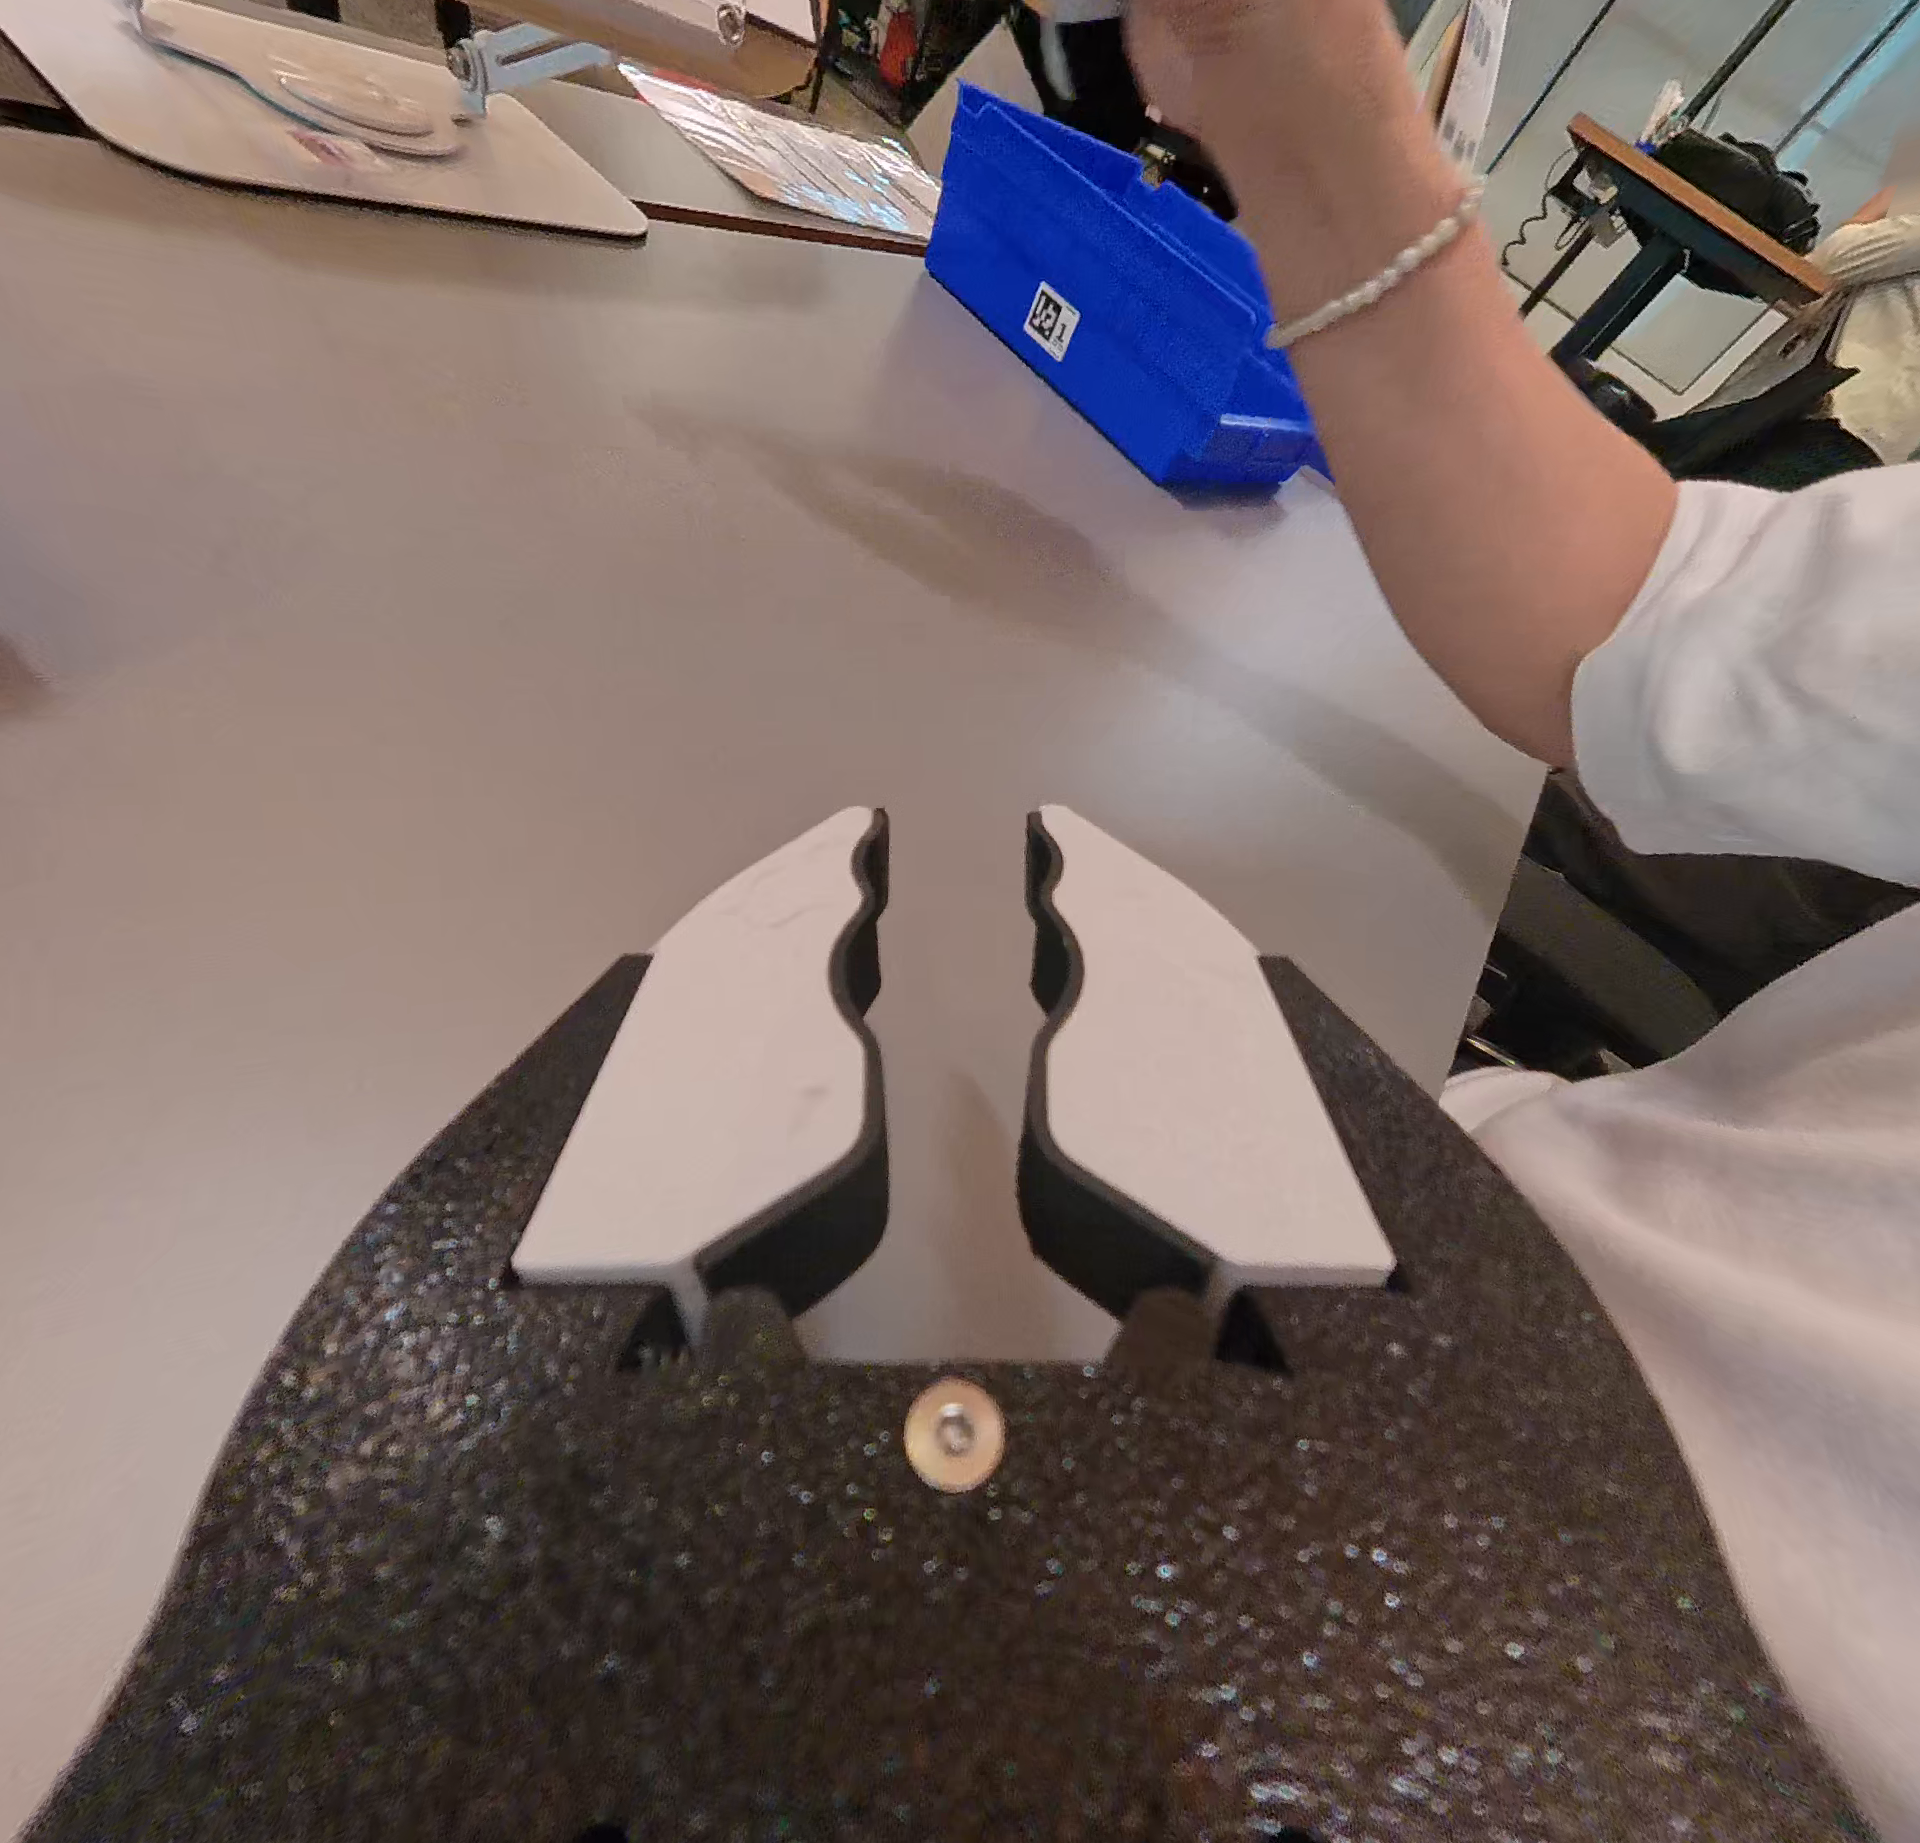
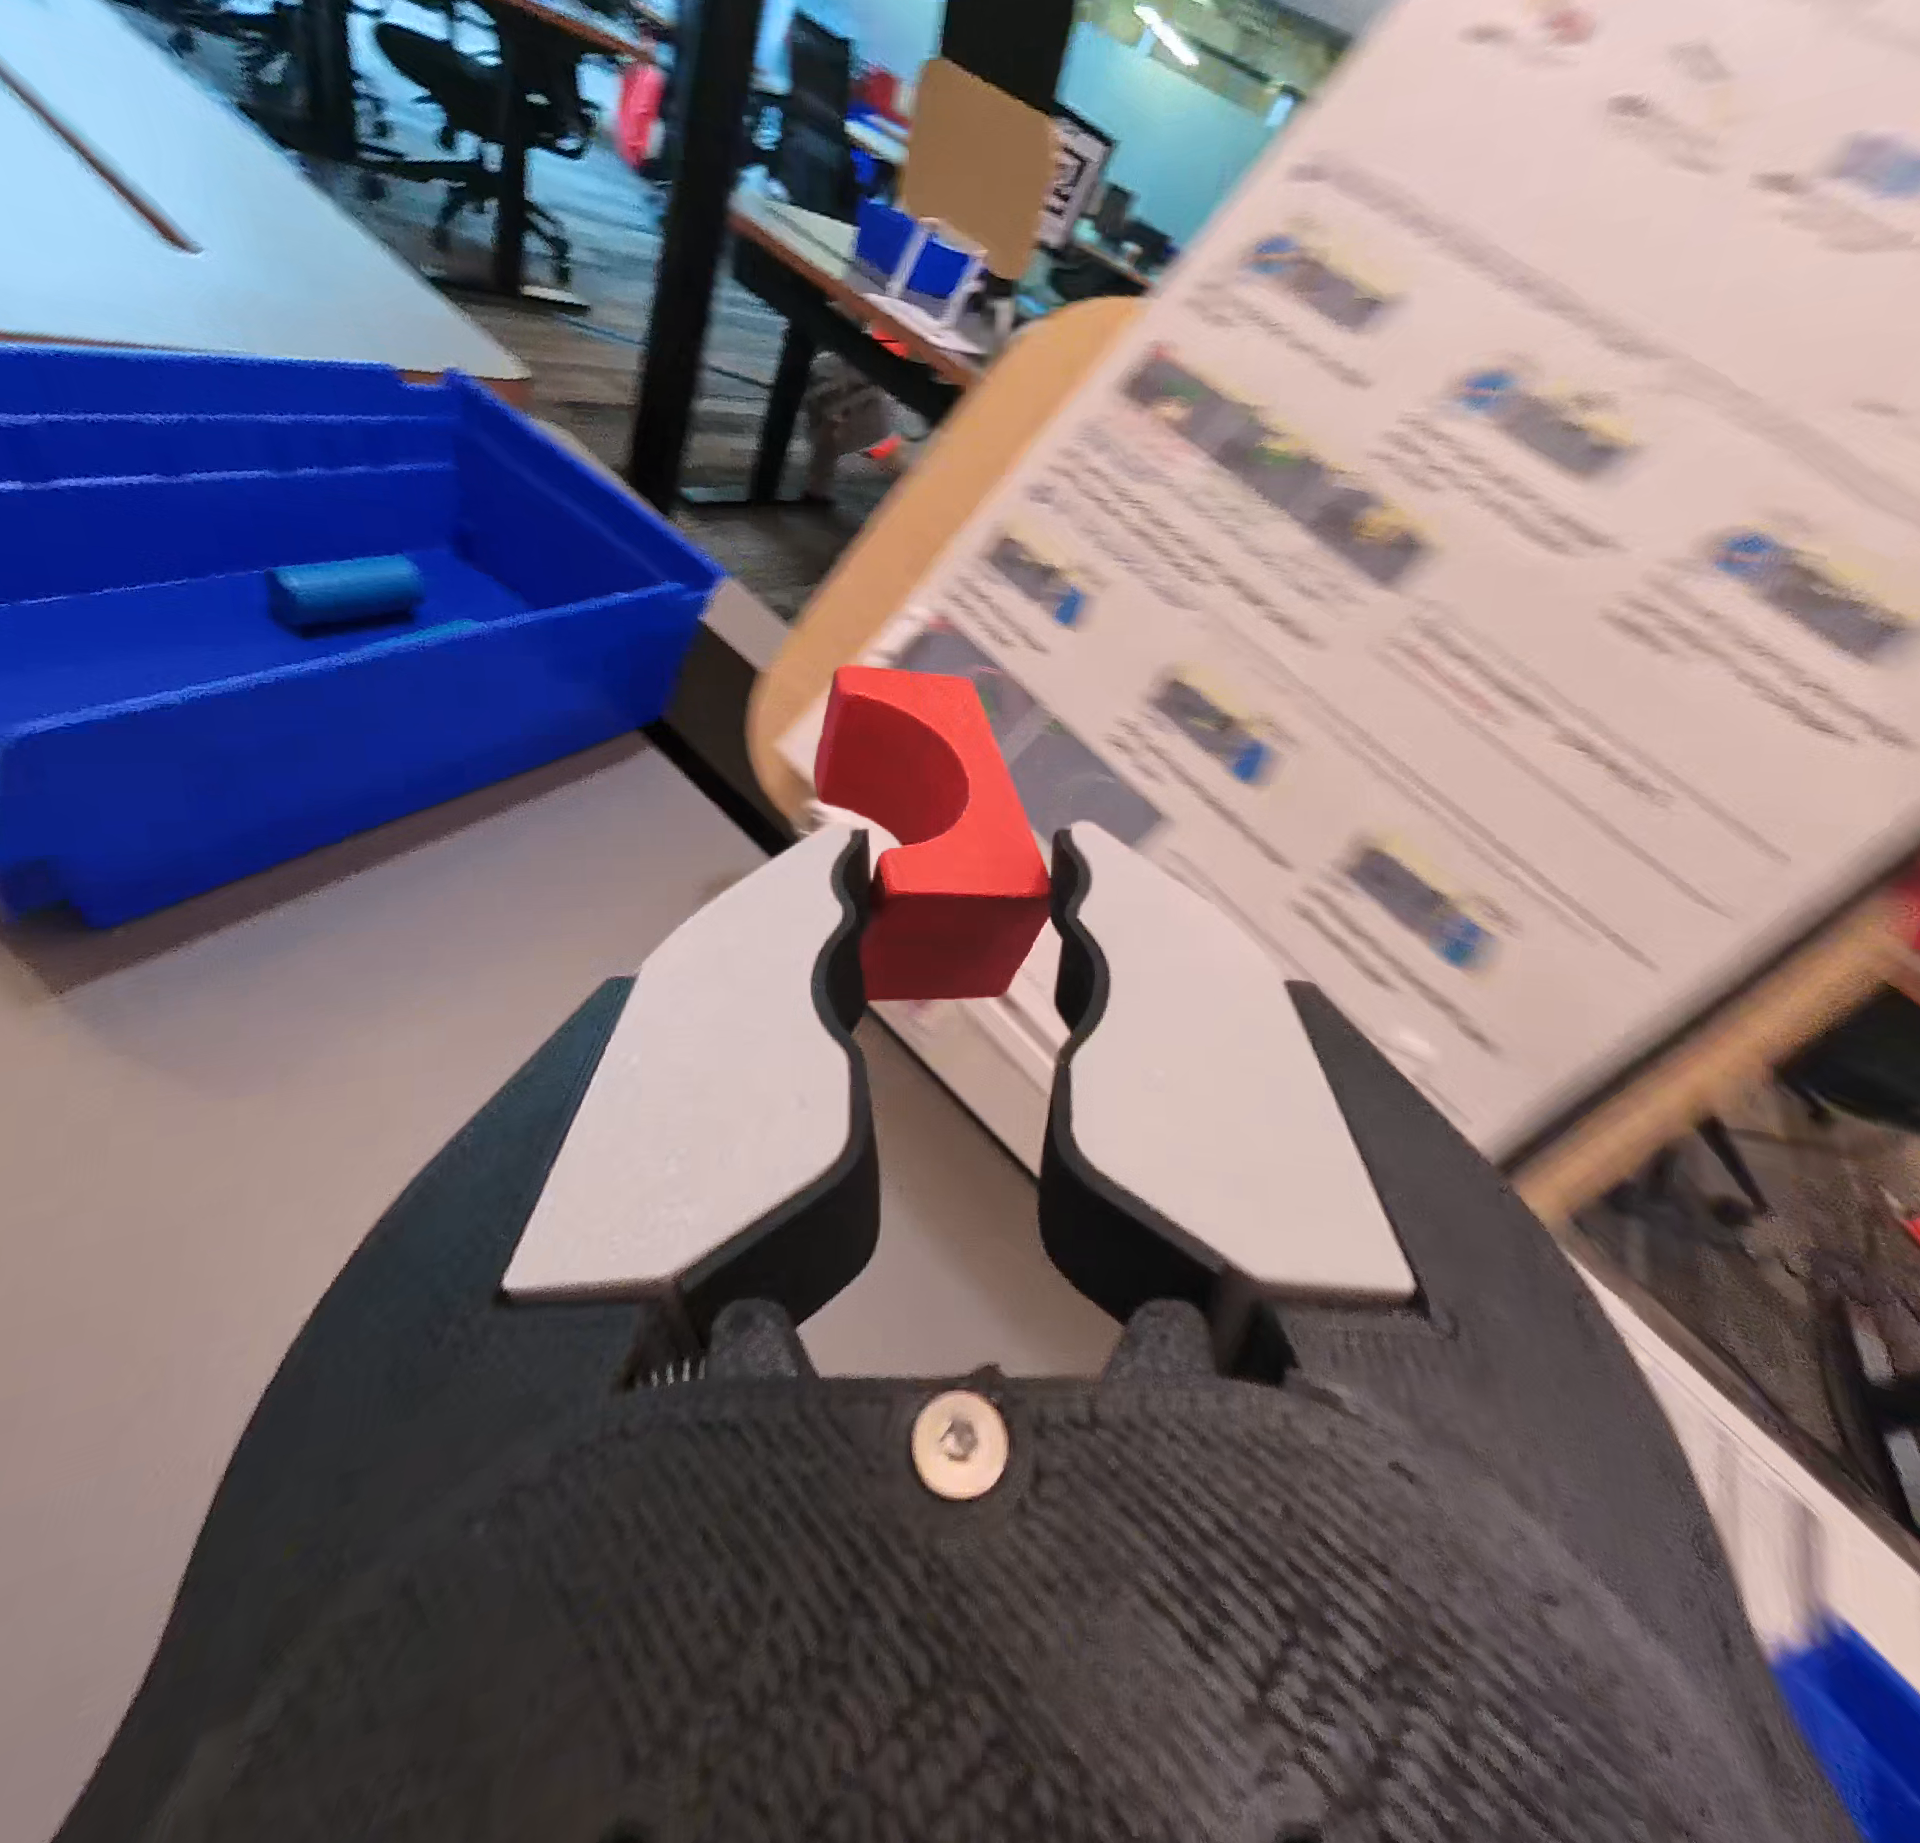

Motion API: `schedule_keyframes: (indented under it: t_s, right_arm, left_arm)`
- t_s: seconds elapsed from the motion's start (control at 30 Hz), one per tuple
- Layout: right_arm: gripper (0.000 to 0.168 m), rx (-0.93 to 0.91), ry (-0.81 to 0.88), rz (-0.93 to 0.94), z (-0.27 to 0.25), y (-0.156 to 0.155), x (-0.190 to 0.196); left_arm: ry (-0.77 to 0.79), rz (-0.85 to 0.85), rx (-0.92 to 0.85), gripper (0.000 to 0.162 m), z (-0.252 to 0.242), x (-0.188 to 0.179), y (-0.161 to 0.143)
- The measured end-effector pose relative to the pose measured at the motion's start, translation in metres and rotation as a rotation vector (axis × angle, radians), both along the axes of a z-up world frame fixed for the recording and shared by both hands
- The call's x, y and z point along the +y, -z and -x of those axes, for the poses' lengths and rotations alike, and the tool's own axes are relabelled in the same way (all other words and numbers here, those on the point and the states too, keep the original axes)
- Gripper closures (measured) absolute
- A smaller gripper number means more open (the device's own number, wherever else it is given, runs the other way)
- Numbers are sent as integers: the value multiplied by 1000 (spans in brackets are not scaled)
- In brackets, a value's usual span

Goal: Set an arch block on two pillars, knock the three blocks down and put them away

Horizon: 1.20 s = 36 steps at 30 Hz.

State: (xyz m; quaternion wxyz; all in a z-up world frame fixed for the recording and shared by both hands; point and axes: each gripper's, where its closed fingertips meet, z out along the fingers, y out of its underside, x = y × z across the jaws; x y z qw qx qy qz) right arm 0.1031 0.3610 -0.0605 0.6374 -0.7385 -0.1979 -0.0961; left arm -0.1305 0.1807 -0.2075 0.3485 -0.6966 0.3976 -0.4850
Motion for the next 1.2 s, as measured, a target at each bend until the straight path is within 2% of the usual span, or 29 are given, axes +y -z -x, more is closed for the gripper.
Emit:
schedule_keyframes:
  t_s: [0.03,0.17,0.27,0.37,0.47,0.6,0.8,1.07,1.2]
  right_arm:
    - [134,4,45,-14,-26,-11,-15]
    - [134,-19,313,-36,-154,-34,-79]
    - [134,45,514,-12,-250,-25,-128]
    - [135,119,655,82,-326,18,-156]
    - [134,165,716,195,-376,70,-163]
    - [134,239,702,292,-400,116,-154]
    - [134,202,636,464,-403,165,-141]
    - [133,103,527,746,-391,214,-149]
    - [133,35,516,775,-391,215,-148]
  left_arm:
    - [5,-5,-1,137,-2,-1,-2]
    - [26,-15,0,138,-11,-4,-4]
    - [44,-14,7,137,-19,-5,-4]
    - [63,-8,12,137,-30,-5,-3]
    - [88,-1,0,138,-43,-9,-7]
    - [116,-18,44,137,-55,-15,-6]
    - [106,-31,78,136,-61,-20,-3]
    - [103,0,88,136,-70,-16,1]
    - [130,0,86,136,-80,-11,-4]
